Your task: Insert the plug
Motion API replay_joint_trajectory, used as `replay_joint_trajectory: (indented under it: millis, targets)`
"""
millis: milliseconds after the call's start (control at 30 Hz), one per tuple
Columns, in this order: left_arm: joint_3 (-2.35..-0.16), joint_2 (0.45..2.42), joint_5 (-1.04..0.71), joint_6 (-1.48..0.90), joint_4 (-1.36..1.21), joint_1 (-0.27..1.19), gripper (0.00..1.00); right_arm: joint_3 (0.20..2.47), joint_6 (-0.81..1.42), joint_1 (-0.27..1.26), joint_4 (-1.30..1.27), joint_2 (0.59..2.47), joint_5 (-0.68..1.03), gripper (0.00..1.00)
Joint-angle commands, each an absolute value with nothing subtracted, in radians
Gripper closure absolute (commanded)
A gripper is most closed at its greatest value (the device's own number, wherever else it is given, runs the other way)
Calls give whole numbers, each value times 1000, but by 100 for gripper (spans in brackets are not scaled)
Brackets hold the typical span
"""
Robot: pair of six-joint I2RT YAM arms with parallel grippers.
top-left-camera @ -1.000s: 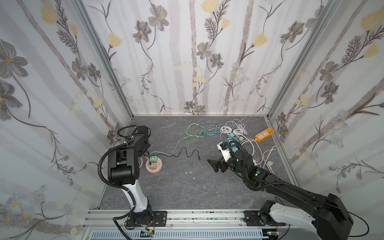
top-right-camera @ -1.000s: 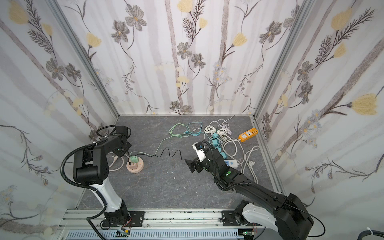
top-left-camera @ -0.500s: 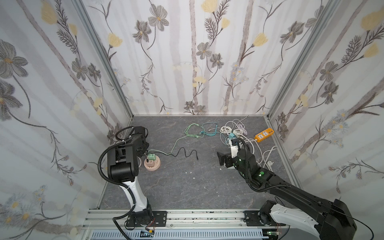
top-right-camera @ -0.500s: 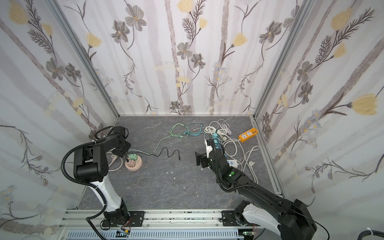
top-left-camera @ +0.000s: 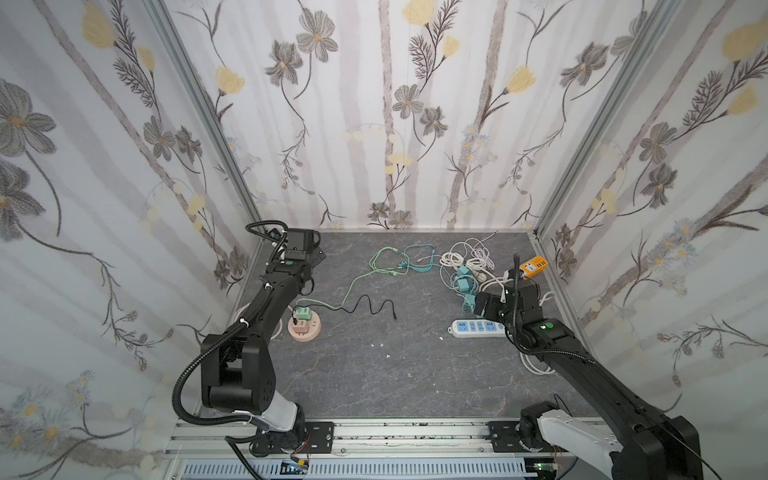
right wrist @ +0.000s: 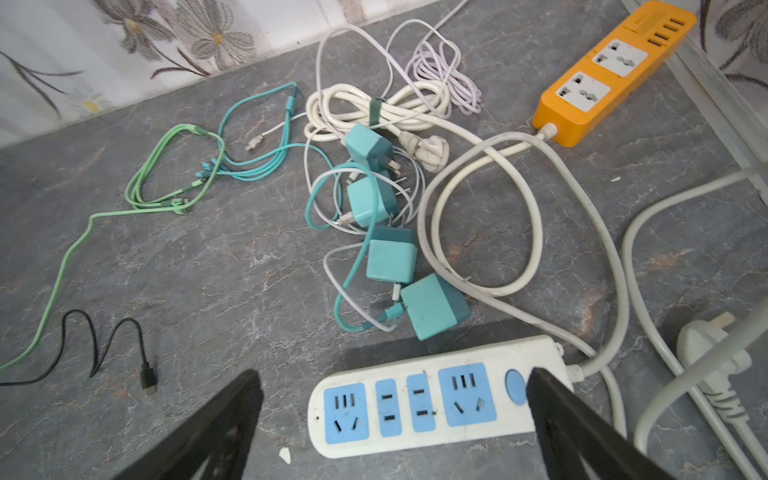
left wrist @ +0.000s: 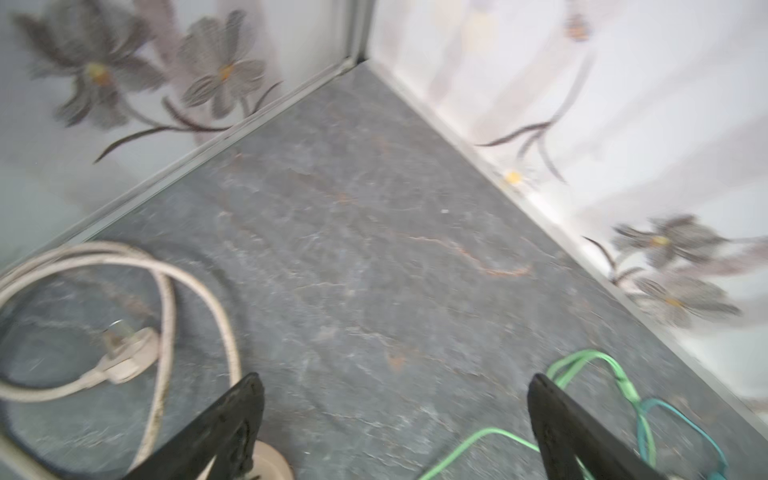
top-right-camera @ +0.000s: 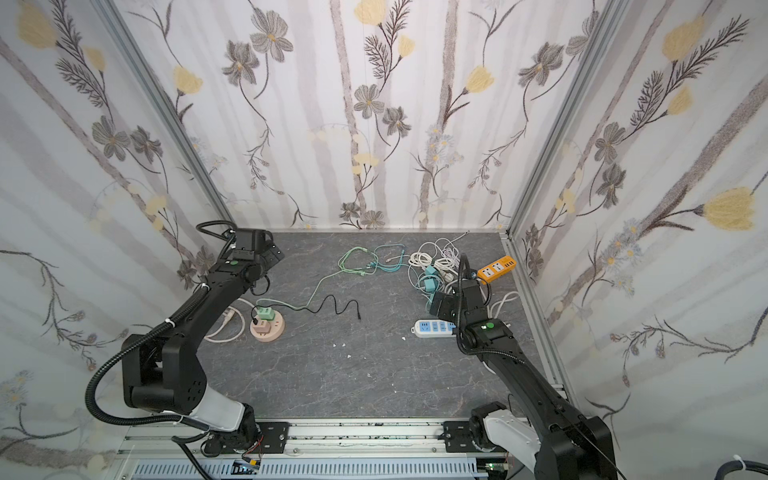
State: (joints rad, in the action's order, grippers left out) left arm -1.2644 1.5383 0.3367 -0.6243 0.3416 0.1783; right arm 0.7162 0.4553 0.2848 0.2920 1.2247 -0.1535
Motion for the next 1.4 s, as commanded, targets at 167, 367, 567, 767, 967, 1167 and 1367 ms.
replay_joint_trajectory:
  millis: [167,367,567,767,967,1167,1367]
  targets:
    - [-1553,1800,189,-513,484,486,0,706,494,236,316,1230,-102,0]
    - [-1886,2155,76,-479,663,577,0,674,508,232,324,1201,-112,1]
    - [-2162,2413,-36,-513,796,574,11,622,521,230,318,1140,-143,1]
    - [-2325,2566,-7,-538,909,571,27,585,536,230,315,1090,-156,1]
    - [-2361,2615,0,-542,892,540,50,569,548,230,313,1066,-155,1]
    - [-2385,2645,64,-525,946,506,80,566,561,229,317,1047,-149,1]
    - [-2240,2582,112,-545,888,410,80,563,565,230,314,1036,-148,1]
